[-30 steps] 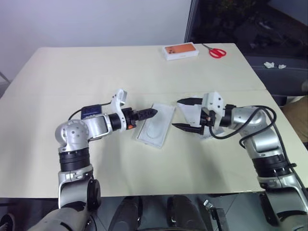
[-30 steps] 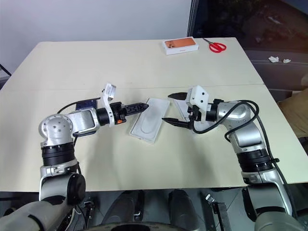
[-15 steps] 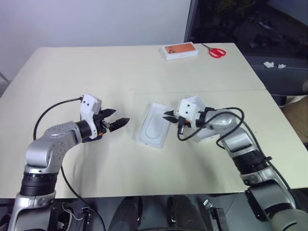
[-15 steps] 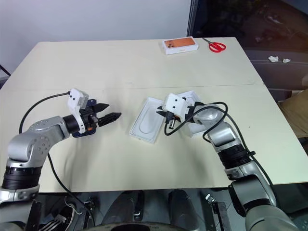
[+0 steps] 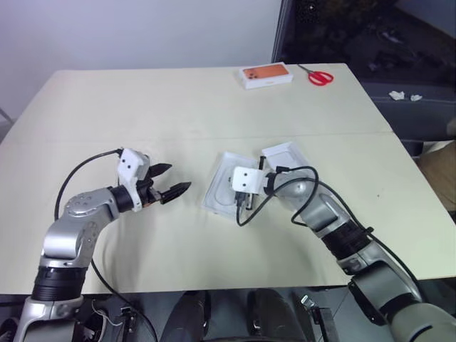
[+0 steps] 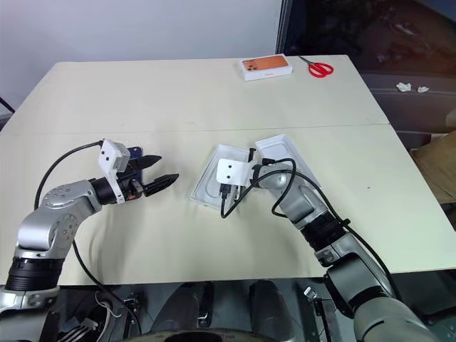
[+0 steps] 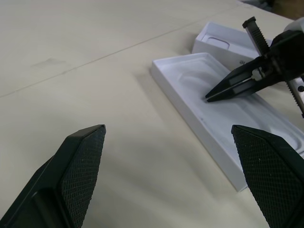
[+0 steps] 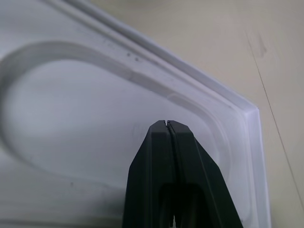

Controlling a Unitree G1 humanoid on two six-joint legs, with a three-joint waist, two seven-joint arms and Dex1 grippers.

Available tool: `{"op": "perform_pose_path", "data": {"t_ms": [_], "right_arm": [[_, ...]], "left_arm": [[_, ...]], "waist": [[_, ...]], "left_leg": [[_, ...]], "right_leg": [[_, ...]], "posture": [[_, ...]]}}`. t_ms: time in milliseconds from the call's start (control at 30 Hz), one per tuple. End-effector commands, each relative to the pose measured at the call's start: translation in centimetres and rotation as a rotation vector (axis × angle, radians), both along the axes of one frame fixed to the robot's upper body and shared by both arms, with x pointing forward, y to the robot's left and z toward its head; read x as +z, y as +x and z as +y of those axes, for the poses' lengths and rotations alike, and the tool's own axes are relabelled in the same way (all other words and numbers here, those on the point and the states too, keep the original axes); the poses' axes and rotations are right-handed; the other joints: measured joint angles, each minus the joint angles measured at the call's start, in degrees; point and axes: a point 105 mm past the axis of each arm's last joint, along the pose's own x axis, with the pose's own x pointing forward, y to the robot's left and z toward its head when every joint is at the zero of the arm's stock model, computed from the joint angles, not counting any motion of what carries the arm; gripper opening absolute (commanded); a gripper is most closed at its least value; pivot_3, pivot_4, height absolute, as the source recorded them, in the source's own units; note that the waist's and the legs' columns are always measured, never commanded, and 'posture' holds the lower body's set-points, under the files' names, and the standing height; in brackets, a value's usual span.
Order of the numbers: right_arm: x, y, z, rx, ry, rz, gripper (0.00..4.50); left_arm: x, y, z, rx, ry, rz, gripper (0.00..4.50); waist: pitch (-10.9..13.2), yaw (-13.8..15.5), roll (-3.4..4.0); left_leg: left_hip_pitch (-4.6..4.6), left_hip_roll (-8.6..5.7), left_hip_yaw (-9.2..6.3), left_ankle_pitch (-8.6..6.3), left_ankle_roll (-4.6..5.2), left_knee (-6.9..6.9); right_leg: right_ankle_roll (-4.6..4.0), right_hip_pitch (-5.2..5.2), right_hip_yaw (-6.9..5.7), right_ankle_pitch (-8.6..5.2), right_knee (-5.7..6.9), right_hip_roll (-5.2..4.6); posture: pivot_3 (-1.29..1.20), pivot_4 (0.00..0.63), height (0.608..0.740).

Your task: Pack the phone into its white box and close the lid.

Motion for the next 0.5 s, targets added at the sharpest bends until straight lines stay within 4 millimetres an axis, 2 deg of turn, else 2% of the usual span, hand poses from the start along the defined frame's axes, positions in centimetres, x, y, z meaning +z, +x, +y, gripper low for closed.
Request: {"op": "perform_pose_path", "data": {"t_ms": [33,167,333,433,500], "right_arm": [[0.4,-1.0,1.3,0.101,-0.053,-0.036,0.05],[0.4,-1.4,1.3,0.124,-0.054,-0.023,0.05],[1.9,-0.4,0.8,0.104,-0.018,-0.084,0.05],[4.9,0.1,0.6,0.059,0.204,-0.021,0.05],[5.6,0.2,0.2,0.047,0.259,0.011,0.05]], "left_arm": [[1.4,-0.2,-0.6,-0.023,-0.008,-0.063,4.5],[1.3,0.0,-0.5,-0.023,0.002,-0.064,4.5],[1.3,0.0,-0.3,-0.017,0.003,-0.063,4.5],[1.0,-0.1,0.1,-0.012,0.012,-0.05,4.5],[0.9,-0.1,0.3,-0.009,0.013,-0.042,4.5]], "waist": [[0.0,0.02,0.0],[0.0,0.1,0.0],[0.0,0.14,0.0],[0.0,0.09,0.0],[0.0,0.13,0.0]], "left_leg": [[0.0,0.0,0.0,0.0,0.01,0.0],[0.0,0.01,0.0,-0.02,0.03,0.01],[0.0,0.0,-0.01,-0.01,0.03,0.02],[0.0,0.0,-0.01,-0.01,0.03,0.01],[0.0,0.01,-0.01,-0.01,0.03,0.01]], "right_leg": [[0.0,-0.01,-0.01,0.0,0.0,0.01],[0.0,0.02,-0.01,0.0,0.0,0.01],[0.0,0.02,-0.01,0.0,0.0,0.01],[0.0,0.02,-0.02,0.0,0.0,0.01],[0.0,0.02,-0.01,0.0,0.01,0.01]], "posture": [[0.0,0.15,0.74],[0.0,0.15,0.74],[0.0,0.15,0.74],[0.0,0.15,0.74],[0.0,0.15,0.74]]}}
